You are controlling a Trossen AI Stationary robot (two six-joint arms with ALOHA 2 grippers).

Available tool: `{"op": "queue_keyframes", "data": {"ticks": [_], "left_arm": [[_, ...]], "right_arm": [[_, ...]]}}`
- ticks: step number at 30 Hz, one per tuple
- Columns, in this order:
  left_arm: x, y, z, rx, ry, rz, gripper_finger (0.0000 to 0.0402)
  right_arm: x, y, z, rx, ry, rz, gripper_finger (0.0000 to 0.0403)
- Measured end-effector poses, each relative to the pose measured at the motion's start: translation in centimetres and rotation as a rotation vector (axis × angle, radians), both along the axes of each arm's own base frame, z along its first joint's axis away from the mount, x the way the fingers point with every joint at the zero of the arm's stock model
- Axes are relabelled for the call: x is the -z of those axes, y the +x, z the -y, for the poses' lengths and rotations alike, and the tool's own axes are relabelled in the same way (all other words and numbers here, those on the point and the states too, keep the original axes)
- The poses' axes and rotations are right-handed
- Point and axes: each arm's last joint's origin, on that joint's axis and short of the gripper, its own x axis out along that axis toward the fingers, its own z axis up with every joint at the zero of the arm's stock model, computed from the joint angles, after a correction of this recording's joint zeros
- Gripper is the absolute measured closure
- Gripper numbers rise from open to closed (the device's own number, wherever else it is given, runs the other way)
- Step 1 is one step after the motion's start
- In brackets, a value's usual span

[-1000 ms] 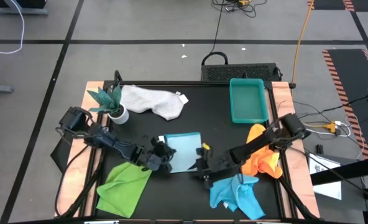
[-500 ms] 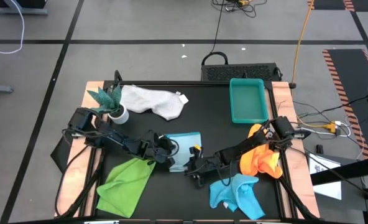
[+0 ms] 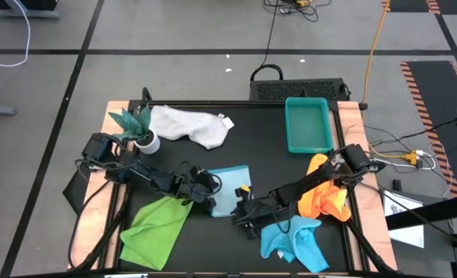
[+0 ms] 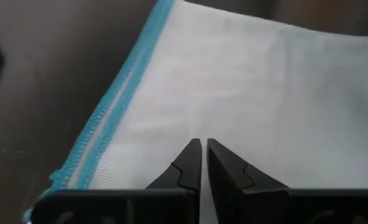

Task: Fold microfiber towels
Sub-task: Fold the light blue microfiber cloth

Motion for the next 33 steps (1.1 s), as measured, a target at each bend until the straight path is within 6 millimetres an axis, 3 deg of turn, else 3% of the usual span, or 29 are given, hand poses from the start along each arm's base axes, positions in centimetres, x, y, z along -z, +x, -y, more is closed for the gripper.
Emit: {"op": "queue_keyframes", "data": {"ticks": [5,11,15,22,33], "left_arm": [[0.0,0.1,0.0,0.011,-0.017,0.005,0.0376],[-0.2,0.4,0.1,0.034,-0.011,0.038,0.0376],[-0.1,0.4,0.1,0.034,-0.009,0.038,0.0376],[0.0,0.3,0.0,0.047,0.015,0.014,0.0376],[1.0,0.0,0.5,0.047,-0.007,-0.002,0.0376]], "right_arm": [[-0.9,0.1,-0.4,-0.007,0.02,0.054,0.0264],[1.0,0.4,0.1,0.035,-0.015,0.019,0.0243],[1.8,0.7,0.8,0.093,-0.036,0.019,0.0281],[1.7,0.5,0.3,0.025,-0.068,0.016,0.0393],[0.1,-0.7,-0.9,-0.048,0.023,-0.054,0.0397]]}}
